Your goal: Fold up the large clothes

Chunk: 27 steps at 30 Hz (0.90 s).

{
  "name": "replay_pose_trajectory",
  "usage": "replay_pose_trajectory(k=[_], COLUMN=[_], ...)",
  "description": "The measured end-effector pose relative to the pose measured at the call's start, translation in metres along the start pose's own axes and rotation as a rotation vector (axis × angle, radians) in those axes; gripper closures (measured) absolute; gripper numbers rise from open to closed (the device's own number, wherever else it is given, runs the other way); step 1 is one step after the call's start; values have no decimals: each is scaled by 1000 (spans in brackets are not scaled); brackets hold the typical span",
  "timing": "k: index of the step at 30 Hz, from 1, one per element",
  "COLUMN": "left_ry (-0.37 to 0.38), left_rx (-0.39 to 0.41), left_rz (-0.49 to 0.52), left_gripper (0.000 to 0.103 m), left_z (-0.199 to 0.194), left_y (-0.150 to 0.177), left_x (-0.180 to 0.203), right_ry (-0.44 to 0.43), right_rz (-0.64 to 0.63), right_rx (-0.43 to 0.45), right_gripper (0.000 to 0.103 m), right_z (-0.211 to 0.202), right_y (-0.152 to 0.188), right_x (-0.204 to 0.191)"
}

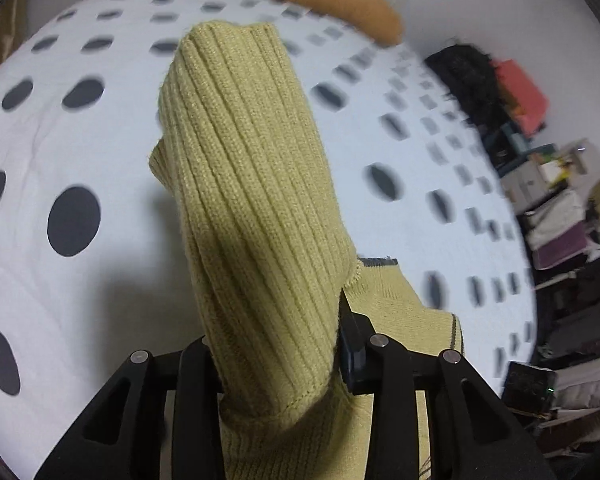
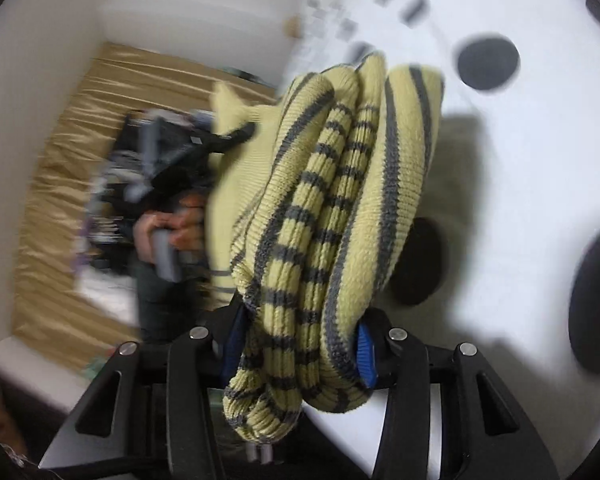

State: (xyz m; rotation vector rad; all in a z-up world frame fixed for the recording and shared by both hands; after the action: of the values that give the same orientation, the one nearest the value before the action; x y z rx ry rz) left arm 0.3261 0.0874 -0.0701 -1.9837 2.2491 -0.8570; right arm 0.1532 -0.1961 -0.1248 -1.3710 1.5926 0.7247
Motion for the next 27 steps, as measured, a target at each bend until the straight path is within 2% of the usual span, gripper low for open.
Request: replay_pose_trajectory(k=[1, 2, 3, 4, 5, 7, 9, 12, 14, 16, 17, 19, 21, 23, 25, 26, 27], left_ry=[-16, -24, -25, -13, -7, -39, -134, -165, -172, -175, -164, -130, -110, -152, -156, -147, -129], left_rx=[-36, -57, -59, -42, -30, -9, 30, 30, 14, -11, -20, -39, -59, -77, -112, -133, -141], left_rz=[-21, -34, -42, -35, -29, -17, -29, -92, -82, -57, -50, -31, -4, 31, 26, -6, -44], left_gripper=[66, 62, 55, 54, 52, 46, 36, 20, 20, 20, 20, 20, 19, 19, 19, 17, 7], left_z=[26, 41, 53, 53, 50, 36, 5, -39, -61, -78, -85, -90, -84, -72, -52, -39, -26], left_y=[1, 3, 5, 5, 5, 0, -5, 1, 16, 40, 51, 75, 100, 121, 137, 145, 152], left_x=[-14, -21, -26, -26, -25, -24, -28, -31, -19, 0, 9, 26, 43, 51, 47, 40, 33], right_ry=[114, 146, 108, 100, 128, 210, 287, 444, 532, 561, 572, 654, 658, 650, 695, 739, 777], right_rz=[-6, 3, 39, 52, 43, 6, -11, -44, -72, -99, -118, -203, -245, -252, -272, -269, -265], right_rx=[24, 28, 34, 42, 46, 65, 97, 168, 192, 186, 178, 170, 149, 102, 46, 28, 15], right_gripper=[55, 53, 51, 51, 49, 41, 41, 41, 40, 39, 38, 35, 35, 35, 39, 45, 58], right_z=[12, 18, 18, 15, 11, -1, -15, -33, -38, -34, -29, -16, 1, 19, 40, 49, 57], right_y=[-5, -7, -8, -7, -5, 0, 5, 11, 13, 15, 15, 21, 23, 27, 28, 27, 27], right_x=[11, 18, 23, 22, 19, 11, -1, -33, -57, -80, -91, -115, -125, -128, -116, -106, -96])
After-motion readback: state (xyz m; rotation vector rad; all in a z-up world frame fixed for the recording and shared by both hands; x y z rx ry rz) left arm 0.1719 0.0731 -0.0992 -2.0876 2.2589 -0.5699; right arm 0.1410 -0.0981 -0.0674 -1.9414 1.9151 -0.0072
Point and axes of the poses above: each gripper's, at about its wrist camera, not at the fingertips, and z roughly the way its jaws point, x to its right, y to its underside, the point moved 2 cm from there along z, roughly the way its jaws point, and after that the axes turned 8 degrees about z, right-handed, at the moved point
